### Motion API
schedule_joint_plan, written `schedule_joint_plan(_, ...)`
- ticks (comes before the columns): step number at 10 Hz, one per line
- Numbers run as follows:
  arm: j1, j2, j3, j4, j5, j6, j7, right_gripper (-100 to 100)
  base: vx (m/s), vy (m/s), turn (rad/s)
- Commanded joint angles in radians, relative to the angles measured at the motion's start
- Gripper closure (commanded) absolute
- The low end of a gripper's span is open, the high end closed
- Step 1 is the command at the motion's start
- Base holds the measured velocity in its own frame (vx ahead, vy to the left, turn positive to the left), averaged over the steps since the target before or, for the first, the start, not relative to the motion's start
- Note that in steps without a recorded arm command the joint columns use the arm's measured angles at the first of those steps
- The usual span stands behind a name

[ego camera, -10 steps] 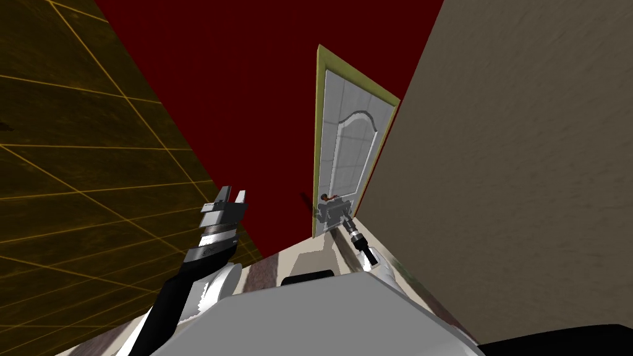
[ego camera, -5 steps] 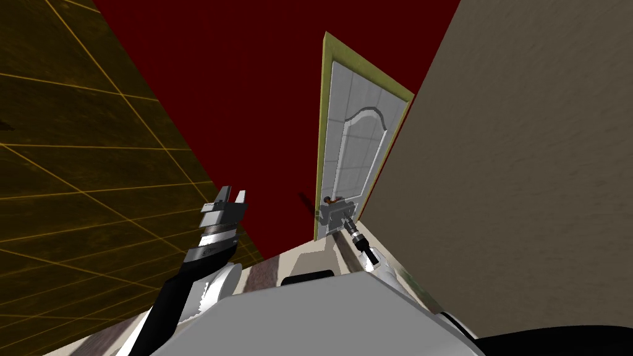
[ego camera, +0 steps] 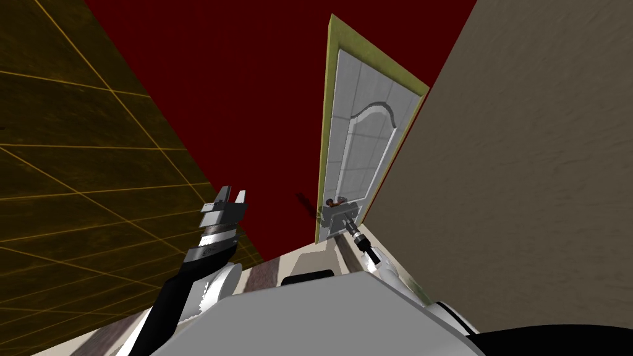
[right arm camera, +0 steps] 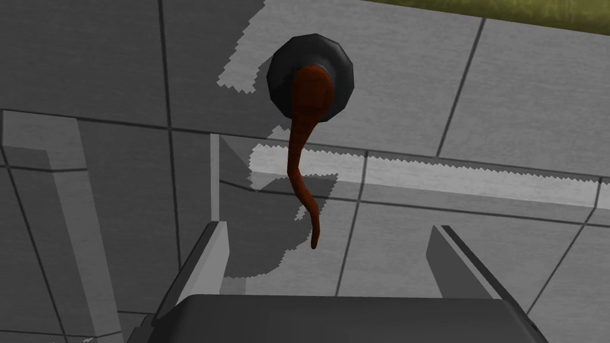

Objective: Pull the door open

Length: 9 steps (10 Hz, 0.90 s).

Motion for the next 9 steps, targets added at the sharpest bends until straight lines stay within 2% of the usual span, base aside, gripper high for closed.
schedule_joint_plan(1,0.000,0.000,0.000,0.000,0.000,0.000,0.000,-100,0.025,-0.004,0.014)
schedule_joint_plan(2,0.002,-0.013,-0.020,0.031,-0.013,-0.020,-0.002,-100,0.134,0.043,0.248)
schedule_joint_plan(4,0.006,-0.028,-0.044,0.064,-0.029,-0.042,-0.004,-100,0.189,0.078,0.194)
schedule_joint_plan(5,0.006,-0.028,-0.044,0.064,-0.029,-0.042,-0.004,-100,0.113,0.064,0.071)
schedule_joint_plan(7,0.013,-0.055,-0.086,0.123,-0.057,-0.080,-0.006,-100,0.162,0.084,0.289)
schedule_joint_plan(9,0.017,-0.069,-0.108,0.155,-0.073,-0.100,-0.008,-100,0.192,0.031,0.178)
